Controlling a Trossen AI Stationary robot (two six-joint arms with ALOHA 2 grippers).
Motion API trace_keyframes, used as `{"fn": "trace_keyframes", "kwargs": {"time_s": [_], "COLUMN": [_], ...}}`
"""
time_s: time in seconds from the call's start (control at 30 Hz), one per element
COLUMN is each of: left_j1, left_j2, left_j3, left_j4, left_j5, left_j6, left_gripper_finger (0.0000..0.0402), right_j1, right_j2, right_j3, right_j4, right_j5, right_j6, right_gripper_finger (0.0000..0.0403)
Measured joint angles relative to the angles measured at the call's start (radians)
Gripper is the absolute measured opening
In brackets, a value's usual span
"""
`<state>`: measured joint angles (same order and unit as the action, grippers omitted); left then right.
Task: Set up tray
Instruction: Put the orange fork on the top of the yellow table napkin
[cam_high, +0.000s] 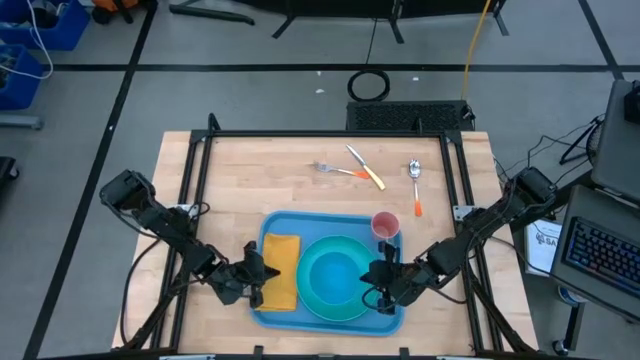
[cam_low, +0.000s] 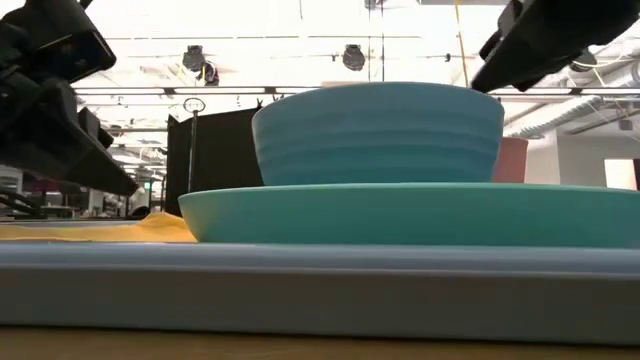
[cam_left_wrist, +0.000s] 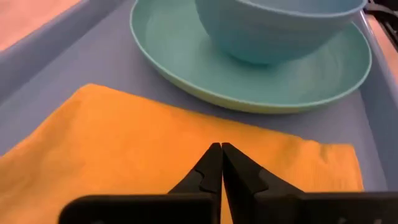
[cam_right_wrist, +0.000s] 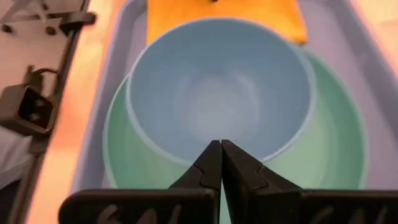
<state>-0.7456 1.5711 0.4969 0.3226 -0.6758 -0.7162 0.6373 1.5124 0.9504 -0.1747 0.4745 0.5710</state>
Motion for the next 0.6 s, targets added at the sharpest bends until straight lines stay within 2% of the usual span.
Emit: {"fn": "trace_keyframes", "kwargs": {"time_s": [0.13, 0.3, 0.43, 0.6], "left_j1": [0.0, -0.003, 0.005, 0.04], "left_j2": [0.0, -0.041, -0.114, -0.233], "left_j3": [0.0, 0.001, 0.002, 0.002], "left_j4": [-0.013, -0.009, -0.009, -0.009], "left_j5": [-0.009, -0.13, -0.18, -0.181], "left_j6": [0.001, 0.056, 0.117, 0.199], "left_gripper_finger": [0.0004, 0.0008, 0.0004, 0.0011], "right_j1": [0.0, -0.005, -0.035, -0.097], "right_j2": [0.0, 0.0, 0.0, -0.002], "right_j3": [0.0, 0.0, 0.0, 0.0], "right_j4": [0.039, 0.104, 0.147, 0.172], "right_j5": [0.056, 0.134, 0.158, 0.154], "right_j6": [-0.067, -0.15, -0.201, -0.278], "right_gripper_finger": [0.0, 0.0, 0.0, 0.0]}}
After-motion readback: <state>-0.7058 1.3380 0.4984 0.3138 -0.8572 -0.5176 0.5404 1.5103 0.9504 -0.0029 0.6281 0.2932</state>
